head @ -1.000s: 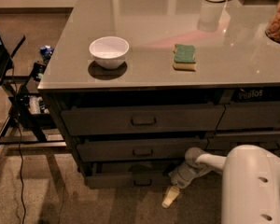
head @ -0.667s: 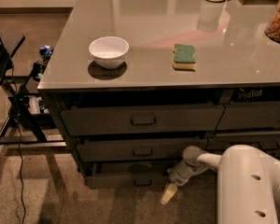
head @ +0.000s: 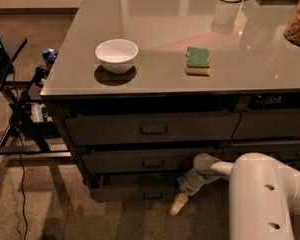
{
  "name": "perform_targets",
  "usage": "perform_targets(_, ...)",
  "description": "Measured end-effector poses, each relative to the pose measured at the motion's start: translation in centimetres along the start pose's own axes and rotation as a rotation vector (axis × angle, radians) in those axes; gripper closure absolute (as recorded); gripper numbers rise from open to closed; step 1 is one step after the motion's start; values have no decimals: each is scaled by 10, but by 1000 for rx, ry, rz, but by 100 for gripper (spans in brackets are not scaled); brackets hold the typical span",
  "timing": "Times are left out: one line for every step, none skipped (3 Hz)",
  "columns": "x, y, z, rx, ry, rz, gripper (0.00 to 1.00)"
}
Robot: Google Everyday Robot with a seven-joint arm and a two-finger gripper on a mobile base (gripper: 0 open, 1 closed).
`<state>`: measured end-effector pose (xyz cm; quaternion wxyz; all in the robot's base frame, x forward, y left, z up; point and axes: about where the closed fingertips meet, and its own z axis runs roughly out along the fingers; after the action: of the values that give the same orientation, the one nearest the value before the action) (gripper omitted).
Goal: Open bottom drawer
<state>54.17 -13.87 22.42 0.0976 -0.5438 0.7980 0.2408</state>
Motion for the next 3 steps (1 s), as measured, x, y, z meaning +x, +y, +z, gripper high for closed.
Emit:
perform_targets(-4,-6,-5,22,0,-7,0)
perform_targets(1,-11,7,13,12,3,0)
perform_targets(3,-20,15,10,23,-5,0)
